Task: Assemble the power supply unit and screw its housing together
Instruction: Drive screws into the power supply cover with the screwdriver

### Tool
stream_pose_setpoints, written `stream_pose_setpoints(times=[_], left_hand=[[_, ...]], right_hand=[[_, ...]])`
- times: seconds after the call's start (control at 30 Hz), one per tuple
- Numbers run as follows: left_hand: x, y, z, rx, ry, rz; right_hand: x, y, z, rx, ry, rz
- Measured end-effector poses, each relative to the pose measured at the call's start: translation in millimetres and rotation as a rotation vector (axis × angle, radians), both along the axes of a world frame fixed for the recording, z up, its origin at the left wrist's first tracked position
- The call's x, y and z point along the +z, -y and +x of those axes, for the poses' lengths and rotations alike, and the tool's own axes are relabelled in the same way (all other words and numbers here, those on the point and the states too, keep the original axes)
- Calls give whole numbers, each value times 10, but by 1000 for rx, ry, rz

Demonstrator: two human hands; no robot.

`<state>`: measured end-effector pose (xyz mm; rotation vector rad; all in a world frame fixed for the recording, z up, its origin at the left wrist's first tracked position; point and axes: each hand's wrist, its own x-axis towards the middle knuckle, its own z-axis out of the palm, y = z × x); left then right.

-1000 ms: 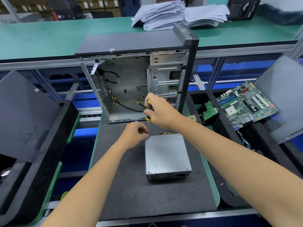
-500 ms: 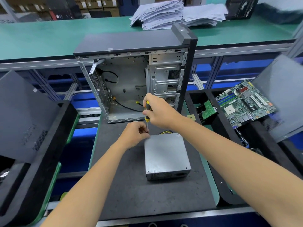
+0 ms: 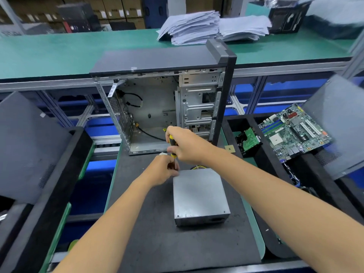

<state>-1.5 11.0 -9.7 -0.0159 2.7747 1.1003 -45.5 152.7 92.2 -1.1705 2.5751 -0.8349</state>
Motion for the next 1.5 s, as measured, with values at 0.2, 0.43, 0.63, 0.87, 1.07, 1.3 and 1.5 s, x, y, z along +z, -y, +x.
stream_pose_setpoints(times=[0.2,0.43,0.63,0.87,1.07,1.3,1.5], left_hand=[[-46,42,-13,27,51,85],[-11,91,-21,14,87,141],[20,61,-31,25,98,167],[-3,58,9,48,98,219],[4,60,26,70,103,262],[-26,62,38,96,101,297],[-35,53,37,123,122,324]], right_hand=[[-31,24,4,16,-9,24],[-49,36,-14,22,-16,25],[-29,8,-28,10,-15,14],[6,-3,-24,39,-64,40],[129,81,-23,89,-205,202],[191,174,4,81,-350,455],[285,189,-12,200,-248,500]])
